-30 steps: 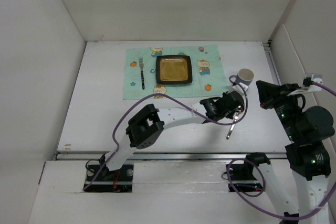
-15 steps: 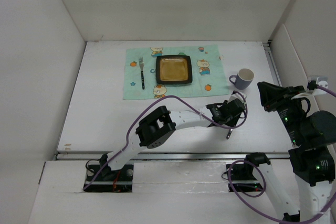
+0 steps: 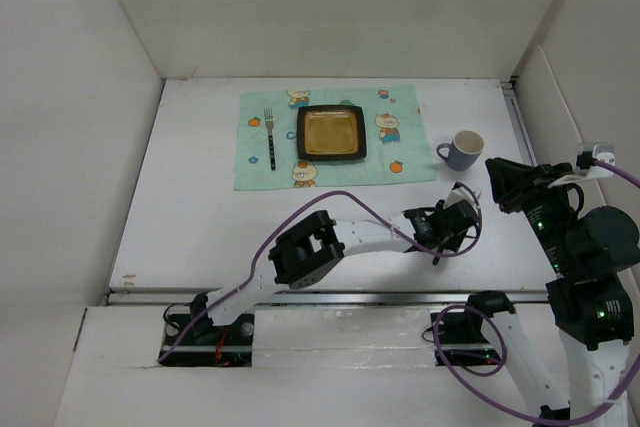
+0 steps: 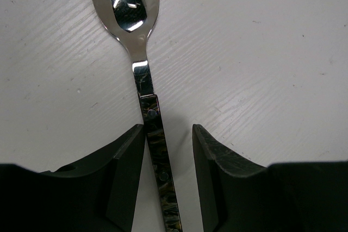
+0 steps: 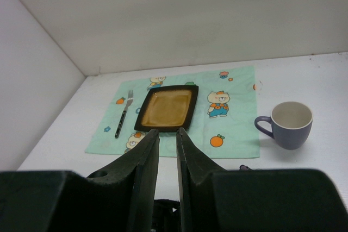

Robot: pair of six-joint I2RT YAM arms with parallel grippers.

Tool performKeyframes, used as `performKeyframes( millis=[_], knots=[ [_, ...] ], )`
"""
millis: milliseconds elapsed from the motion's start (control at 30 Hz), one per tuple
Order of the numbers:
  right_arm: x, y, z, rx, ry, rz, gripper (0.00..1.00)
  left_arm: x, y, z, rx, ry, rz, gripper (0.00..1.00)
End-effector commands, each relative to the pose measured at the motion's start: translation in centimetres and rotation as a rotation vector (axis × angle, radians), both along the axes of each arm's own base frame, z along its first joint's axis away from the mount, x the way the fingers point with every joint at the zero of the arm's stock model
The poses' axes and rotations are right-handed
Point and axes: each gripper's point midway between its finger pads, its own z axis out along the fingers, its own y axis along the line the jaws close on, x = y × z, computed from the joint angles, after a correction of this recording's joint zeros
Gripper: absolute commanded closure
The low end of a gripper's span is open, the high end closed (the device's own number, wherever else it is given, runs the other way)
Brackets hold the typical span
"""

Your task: Set the dinner table for one person

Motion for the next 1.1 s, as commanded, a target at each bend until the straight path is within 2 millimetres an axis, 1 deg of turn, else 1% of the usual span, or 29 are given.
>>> performKeyframes(
  millis=[0,33,67,100,133,167,200,267,333,400,433,467,500,533,567,600,633,667,700,733,767,833,867,900,933,967,1000,1033,1067],
  knots=[
    [-0.9,0.1,1.4,-0.009,-0.047,0.014,0.75,0.1,1.1,-2.0,0.087,-0.02,0.047,0.64],
    [-0.9,0.1,1.6,-0.008,-0.053,0.012,0.75,0.1,1.7,-3.2,0.123,-0.016,0.053,0.66],
    [-1.0,0.1,1.8,-0.007,-0.062,0.015,0.75,0.0,1.6,-3.1,0.135,-0.036,0.066,0.7],
    [-1.1,0.2,2.0,-0.006,-0.07,0.018,0.75,0.3,1.9,-3.4,0.15,-0.047,0.082,0.79],
    [-1.1,0.3,2.0,-0.005,-0.071,0.025,0.74,-0.1,2.3,-4.1,0.176,-0.054,0.085,0.82],
    [-1.2,0.3,2.2,-0.007,-0.075,0.026,0.74,-0.1,2.6,-4.2,0.194,-0.079,0.1,0.86],
    [-1.4,0.2,2.4,-0.001,-0.08,0.025,0.74,0.1,2.9,-4.5,0.208,-0.087,0.11,0.94],
    [-1.5,0.1,2.8,0.002,-0.091,0.016,0.74,0.2,4.2,-5.1,0.265,-0.126,0.142,1.0],
    [-1.6,0.1,3.0,0.002,-0.098,0.019,0.74,0.2,5.1,-5.1,0.296,-0.163,0.169,1.0],
    [-1.9,0.0,3.3,0.004,-0.104,0.013,0.73,0.1,7.0,-5.0,0.322,-0.165,0.203,1.0],
    [-2.1,-0.1,3.5,0.005,-0.11,0.013,0.73,0.2,6.4,-3.3,0.278,-0.17,0.208,1.0],
    [-2.1,-0.2,3.6,0.006,-0.111,0.008,0.73,-0.1,7.8,-3.7,0.292,-0.161,0.218,1.0],
    [-2.3,-0.2,3.8,0.004,-0.116,0.006,0.73,-0.2,8.3,-2.9,0.271,-0.161,0.228,1.0],
    [-2.4,-0.3,4.0,0.003,-0.12,0.004,0.73,-0.1,7.6,1.4,0.161,-0.171,0.244,1.0],
    [-2.6,-0.5,4.0,0.003,-0.118,-0.005,0.73,-0.4,9.1,1.3,0.161,-0.166,0.254,1.0],
    [-2.8,-0.6,4.1,0.006,-0.121,-0.011,0.73,-0.5,9.4,2.9,0.122,-0.171,0.262,1.0],
    [-3.8,-0.9,5.0,0.014,-0.153,-0.02,0.73,1.0,10.0,8.5,-0.015,-0.175,0.307,1.0],
    [-3.8,-0.9,5.0,0.014,-0.153,-0.02,0.73,0.8,10.3,7.8,0.001,-0.167,0.299,1.0],
    [-4.1,-0.9,5.2,0.018,-0.162,-0.019,0.73,1.3,10.8,8.7,-0.03,-0.149,0.31,1.0],
    [-4.8,-1.0,5.7,0.023,-0.182,-0.019,0.73,2.1,10.9,11.8,-0.117,-0.152,0.321,1.0],
    [-5.0,-1.1,5.6,0.024,-0.176,-0.02,0.73,3.9,12.0,12.2,-0.137,-0.14,0.345,1.0],
    [-5.5,-1.2,5.8,0.03,-0.186,-0.021,0.73,6.2,12.8,13.7,-0.18,-0.137,0.382,1.0],
    [-5.6,-1.2,5.8,0.031,-0.187,-0.024,0.73,8.7,13.4,14.9,-0.207,-0.138,0.416,1.0],
    [-5.6,-1.2,5.7,0.032,-0.184,-0.024,0.73,10.1,13.5,15.5,-0.217,-0.146,0.431,1.0],
    [-5.6,-1.2,5.6,0.03,-0.183,-0.022,0.73,11.6,13.7,14.3,-0.186,-0.146,0.444,1.0],
    [-5.4,-1.1,5.1,0.027,-0.168,-0.019,0.73,13.4,12.9,16.7,-0.237,-0.154,0.451,1.0],
    [-5.3,-1.1,5.0,0.027,-0.16,-0.018,0.73,15.9,13.5,17.2,-0.246,-0.16,0.483,1.0],
    [-5.1,-1.1,4.7,0.024,-0.149,-0.019,0.74,17.3,13.6,14.3,-0.174,-0.141,0.497,1.0],
    [-5.0,-1.0,4.4,0.025,-0.141,-0.014,0.74,19.4,12.6,17.2,-0.232,-0.167,0.513,1.0]
  ],
)
